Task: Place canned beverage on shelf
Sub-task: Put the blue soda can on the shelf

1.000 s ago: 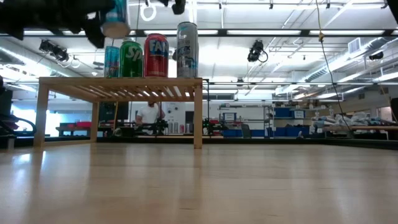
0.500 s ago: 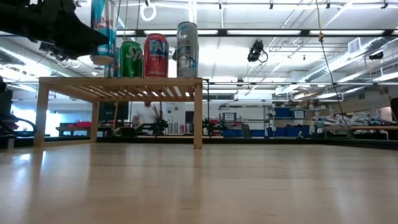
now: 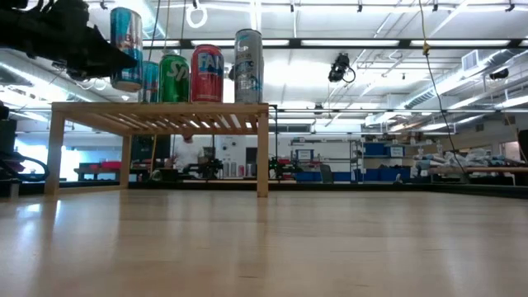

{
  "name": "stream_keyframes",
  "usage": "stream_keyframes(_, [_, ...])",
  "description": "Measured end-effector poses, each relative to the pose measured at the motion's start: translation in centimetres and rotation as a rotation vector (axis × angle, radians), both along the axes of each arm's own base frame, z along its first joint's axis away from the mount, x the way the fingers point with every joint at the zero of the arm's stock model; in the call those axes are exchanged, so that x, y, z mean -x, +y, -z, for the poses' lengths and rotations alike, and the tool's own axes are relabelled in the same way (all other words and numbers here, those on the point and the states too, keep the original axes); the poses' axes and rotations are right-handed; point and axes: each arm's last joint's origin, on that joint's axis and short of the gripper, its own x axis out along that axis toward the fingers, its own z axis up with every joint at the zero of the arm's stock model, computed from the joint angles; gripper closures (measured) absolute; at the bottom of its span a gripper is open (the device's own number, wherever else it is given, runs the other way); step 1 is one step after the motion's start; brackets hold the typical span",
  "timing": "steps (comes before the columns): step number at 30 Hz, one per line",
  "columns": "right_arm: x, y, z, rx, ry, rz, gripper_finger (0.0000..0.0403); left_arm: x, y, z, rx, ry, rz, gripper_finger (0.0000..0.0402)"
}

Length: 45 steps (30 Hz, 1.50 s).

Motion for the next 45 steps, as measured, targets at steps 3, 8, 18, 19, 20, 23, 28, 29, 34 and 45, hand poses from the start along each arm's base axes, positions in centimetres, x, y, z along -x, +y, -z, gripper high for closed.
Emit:
stream_keyframes(3, [0.0, 0.0, 0.1, 0.004, 0.010, 0.000, 0.0110, 0.1, 0.2, 0.1, 0.015, -0.008, -0.068, 0.0166])
stream_keyframes(8, [0.0, 0.0, 0.1, 0.004, 0.012, 0.000, 0.0110, 0.3, 0.3, 0.0, 0.027, -0.028, -0.159, 0.0166])
stream_keyframes(18, [0.0, 0.1, 0.1, 0.000, 0.011, -0.006, 0.0111, 0.5, 0.9, 0.0, 0.014, -0.028, -0.265, 0.0166])
stream_keyframes(19, [0.0, 0.1, 0.1, 0.000, 0.011, -0.006, 0.0111, 0.6, 1.0, 0.0, 0.007, -0.020, -0.272, 0.0166])
stream_keyframes(20, [0.0, 0.1, 0.1, 0.000, 0.012, -0.007, 0.0111, 0.6, 1.1, -0.1, 0.002, -0.015, -0.266, 0.0166])
stream_keyframes(23, [0.0, 0.2, 0.1, 0.001, 0.013, -0.009, 0.0112, 0.5, 1.2, -0.1, -0.009, 0.001, -0.212, 0.0166])
stream_keyframes(28, [0.0, 0.2, 0.2, 0.003, 0.016, -0.008, 0.0112, 0.6, 1.6, -0.2, -0.012, -0.013, -0.210, 0.0166])
stream_keyframes(29, [0.0, 0.2, 0.2, 0.003, 0.016, -0.008, 0.0112, 0.6, 1.7, -0.3, -0.014, -0.017, -0.228, 0.0166])
stream_keyframes(34, [0.0, 0.2, 0.3, 0.008, 0.026, -0.008, 0.0112, 0.8, 2.2, -0.3, -0.005, -0.020, -0.254, 0.0166])
stream_keyframes(45, [0.0, 0.2, 0.4, 0.012, 0.037, -0.009, 0.0112, 0.0, 3.7, 0.1, 0.032, 0.040, -0.227, 0.0166])
